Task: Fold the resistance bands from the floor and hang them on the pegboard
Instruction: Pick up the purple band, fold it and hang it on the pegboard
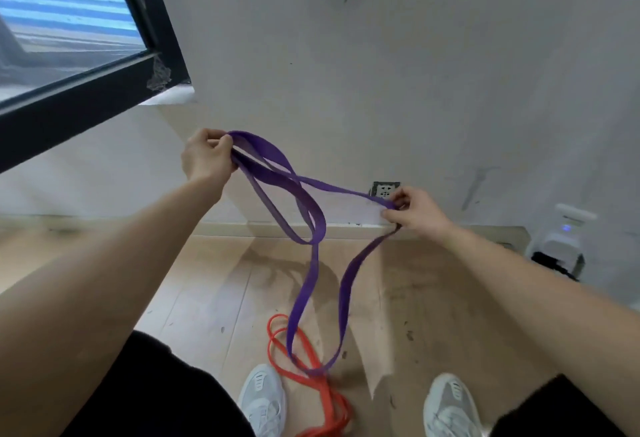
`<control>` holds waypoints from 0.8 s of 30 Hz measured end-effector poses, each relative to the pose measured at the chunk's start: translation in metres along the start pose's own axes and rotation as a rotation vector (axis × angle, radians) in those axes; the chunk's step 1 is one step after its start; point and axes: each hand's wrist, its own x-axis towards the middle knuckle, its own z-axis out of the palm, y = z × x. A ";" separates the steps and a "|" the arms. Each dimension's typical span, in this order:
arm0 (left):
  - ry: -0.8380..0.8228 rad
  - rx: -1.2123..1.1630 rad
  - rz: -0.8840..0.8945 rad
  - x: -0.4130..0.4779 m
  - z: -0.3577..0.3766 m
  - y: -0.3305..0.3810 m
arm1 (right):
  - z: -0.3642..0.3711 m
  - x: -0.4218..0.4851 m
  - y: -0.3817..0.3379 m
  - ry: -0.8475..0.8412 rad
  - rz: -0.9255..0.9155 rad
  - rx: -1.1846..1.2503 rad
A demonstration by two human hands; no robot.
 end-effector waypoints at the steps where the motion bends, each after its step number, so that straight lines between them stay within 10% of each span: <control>1: 0.001 -0.015 0.001 0.000 0.002 0.001 | -0.014 0.006 -0.014 0.036 -0.026 0.020; 9: -0.157 -0.095 0.047 -0.003 0.021 0.021 | -0.094 0.029 -0.110 0.290 -0.261 0.186; 18: -0.352 0.382 0.033 0.016 0.024 -0.021 | -0.097 0.022 -0.105 0.296 -0.223 0.233; 24: -0.534 0.291 0.053 -0.007 0.039 -0.005 | -0.065 0.019 -0.118 0.127 -0.356 0.003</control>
